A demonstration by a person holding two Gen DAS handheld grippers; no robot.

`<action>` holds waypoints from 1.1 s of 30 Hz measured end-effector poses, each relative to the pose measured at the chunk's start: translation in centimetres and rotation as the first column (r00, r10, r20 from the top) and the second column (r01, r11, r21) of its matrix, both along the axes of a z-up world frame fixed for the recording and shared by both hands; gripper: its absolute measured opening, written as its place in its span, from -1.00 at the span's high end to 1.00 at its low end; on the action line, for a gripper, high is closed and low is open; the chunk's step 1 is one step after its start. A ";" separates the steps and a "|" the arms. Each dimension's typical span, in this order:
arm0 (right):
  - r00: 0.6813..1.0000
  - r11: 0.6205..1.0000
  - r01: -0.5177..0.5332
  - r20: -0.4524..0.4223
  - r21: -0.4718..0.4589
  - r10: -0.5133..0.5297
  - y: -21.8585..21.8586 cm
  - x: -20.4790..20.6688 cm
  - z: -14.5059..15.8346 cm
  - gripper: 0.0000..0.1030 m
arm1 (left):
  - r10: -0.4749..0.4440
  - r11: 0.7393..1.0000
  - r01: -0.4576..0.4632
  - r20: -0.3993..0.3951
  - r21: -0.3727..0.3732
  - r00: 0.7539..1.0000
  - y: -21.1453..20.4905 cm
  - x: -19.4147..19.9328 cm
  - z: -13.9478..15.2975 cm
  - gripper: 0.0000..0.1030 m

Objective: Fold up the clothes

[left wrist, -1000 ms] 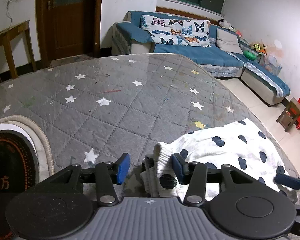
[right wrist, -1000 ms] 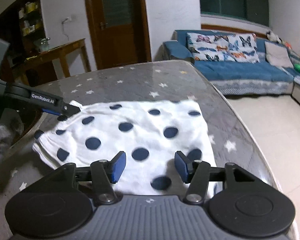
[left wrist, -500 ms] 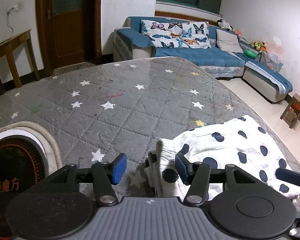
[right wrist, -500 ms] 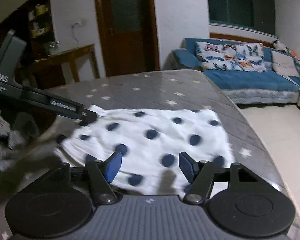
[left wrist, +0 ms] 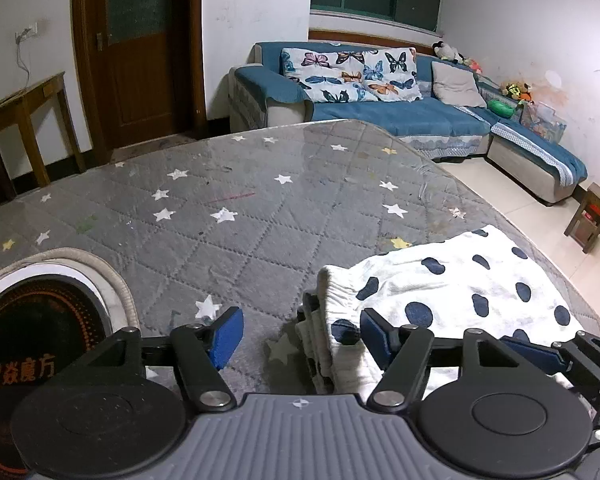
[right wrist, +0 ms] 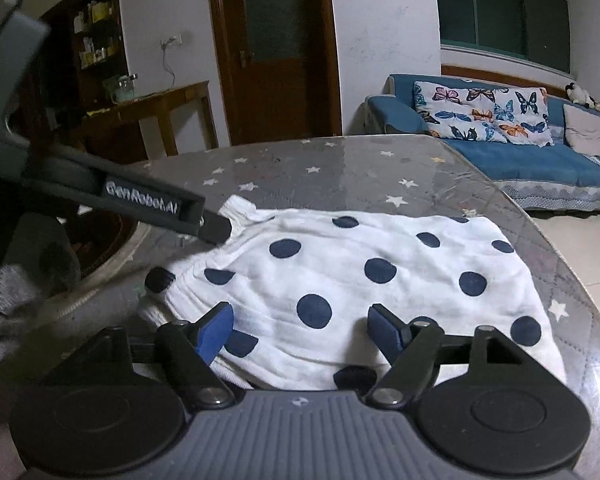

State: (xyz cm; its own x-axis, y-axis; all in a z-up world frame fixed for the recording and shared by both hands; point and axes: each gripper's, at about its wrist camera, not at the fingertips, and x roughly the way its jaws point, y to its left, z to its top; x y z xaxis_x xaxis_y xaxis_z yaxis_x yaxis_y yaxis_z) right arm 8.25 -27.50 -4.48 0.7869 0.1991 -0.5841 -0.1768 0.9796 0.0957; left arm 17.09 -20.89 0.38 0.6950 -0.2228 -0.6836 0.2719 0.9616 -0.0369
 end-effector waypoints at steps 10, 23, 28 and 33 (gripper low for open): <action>1.000 1.000 0.003 0.010 0.001 -0.003 0.3 -0.5 -0.1 -0.69 | -0.010 1.000 0.010 0.022 0.006 1.000 -0.1 -0.9 0.3 -0.51; 0.999 1.000 0.029 0.034 -0.006 -0.029 0.4 -1.7 0.2 -0.96 | -0.022 1.000 0.021 0.054 0.018 0.998 -0.1 -2.3 0.5 -0.74; 0.998 0.999 0.051 0.049 -0.005 -0.050 0.3 -2.3 0.6 -1.00 | -0.024 0.999 0.022 0.077 0.026 0.997 0.0 -3.2 0.8 -0.86; 0.996 0.997 0.079 0.052 0.000 -0.079 -0.1 -2.9 0.8 -1.00 | -0.030 0.999 0.027 0.093 0.027 0.995 0.2 -4.1 1.1 -0.98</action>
State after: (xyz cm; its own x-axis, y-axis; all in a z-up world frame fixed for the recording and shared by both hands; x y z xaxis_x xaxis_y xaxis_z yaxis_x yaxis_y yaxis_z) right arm 5.35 -27.58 -3.68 0.8295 0.1342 -0.5422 -0.1038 0.9908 0.0864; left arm 13.02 -20.67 1.44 0.7494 -0.2269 -0.6221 0.3005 0.9537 0.0141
